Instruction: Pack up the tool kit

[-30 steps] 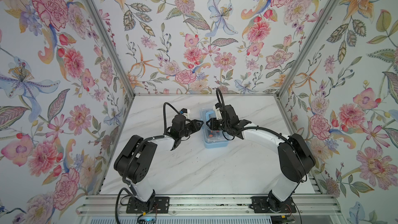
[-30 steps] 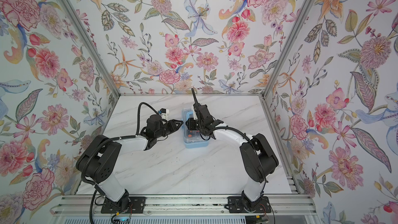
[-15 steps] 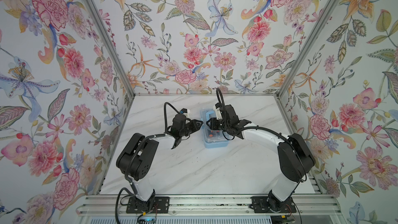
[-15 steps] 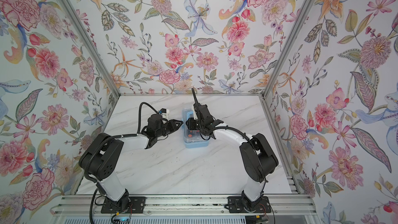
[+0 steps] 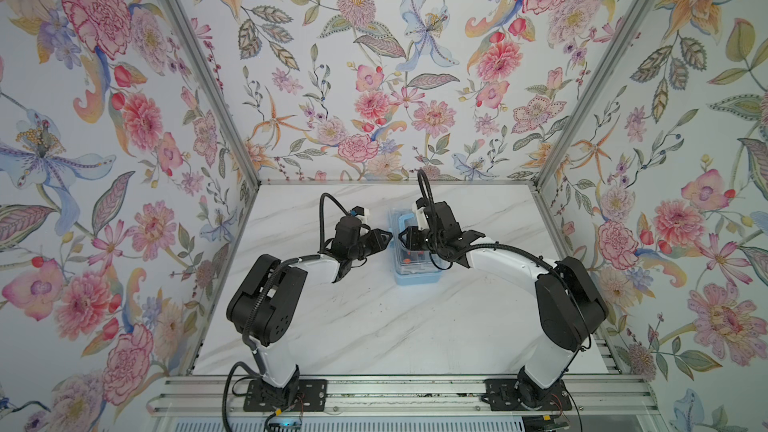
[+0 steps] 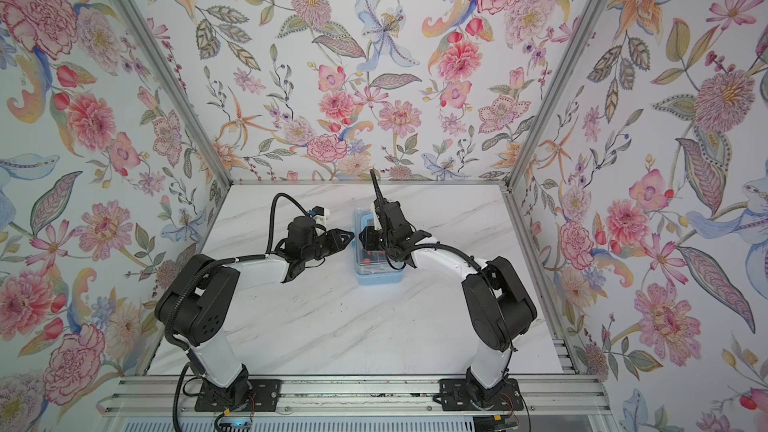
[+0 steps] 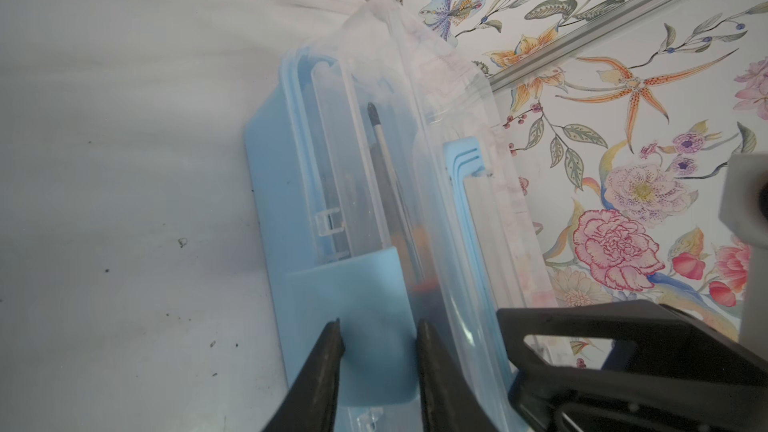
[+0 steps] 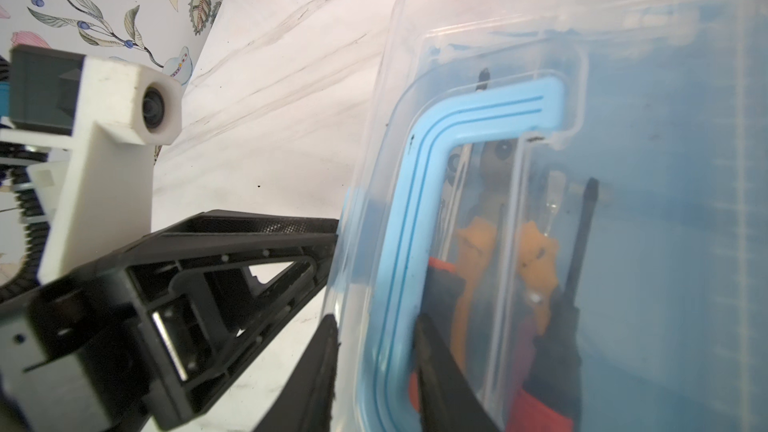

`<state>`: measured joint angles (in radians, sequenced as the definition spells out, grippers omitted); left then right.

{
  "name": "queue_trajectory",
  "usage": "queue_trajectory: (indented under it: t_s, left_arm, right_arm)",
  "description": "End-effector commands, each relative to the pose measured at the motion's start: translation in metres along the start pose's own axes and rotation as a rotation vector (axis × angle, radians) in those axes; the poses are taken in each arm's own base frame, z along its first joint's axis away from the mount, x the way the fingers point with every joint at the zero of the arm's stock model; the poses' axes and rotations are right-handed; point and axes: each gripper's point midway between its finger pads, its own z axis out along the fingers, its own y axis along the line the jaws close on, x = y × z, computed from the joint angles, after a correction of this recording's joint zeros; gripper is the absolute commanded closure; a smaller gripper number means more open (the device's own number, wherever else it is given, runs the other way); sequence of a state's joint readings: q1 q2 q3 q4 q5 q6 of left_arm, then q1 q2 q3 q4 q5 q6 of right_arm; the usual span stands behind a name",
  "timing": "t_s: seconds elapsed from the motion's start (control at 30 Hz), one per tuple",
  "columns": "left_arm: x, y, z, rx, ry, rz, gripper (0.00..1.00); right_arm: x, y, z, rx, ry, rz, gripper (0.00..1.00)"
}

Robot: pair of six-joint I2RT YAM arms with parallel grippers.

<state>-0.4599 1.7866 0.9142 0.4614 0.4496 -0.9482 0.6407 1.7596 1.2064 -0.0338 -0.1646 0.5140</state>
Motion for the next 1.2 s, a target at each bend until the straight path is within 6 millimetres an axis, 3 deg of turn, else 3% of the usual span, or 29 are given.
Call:
queue_trajectory:
  t_s: [0.0, 0.37, 0.63, 0.87, 1.17]
  left_arm:
    - [0.04, 0.012, 0.011, -0.055, 0.166, 0.05, 0.65]
    - [0.039, -0.001, 0.014, 0.04, 0.14, 0.027, 0.67]
    - [0.034, 0.004, 0.01, 0.002, 0.138, 0.021, 0.7]
    - [0.026, 0.003, 0.002, -0.008, 0.118, 0.016, 0.79]
    - [0.02, 0.01, -0.006, -0.084, 0.124, 0.014, 0.81]
  right_arm:
    - [0.045, -0.004, 0.016, 0.01, 0.157, 0.024, 0.68]
    - [0.047, -0.004, 0.019, 0.013, 0.167, 0.022, 0.68]
    - [0.042, -0.001, 0.018, 0.01, 0.16, 0.02, 0.68]
    - [0.041, -0.001, 0.017, 0.013, 0.156, 0.018, 0.68]
    - [0.038, 0.001, 0.015, 0.01, 0.146, 0.014, 0.68]
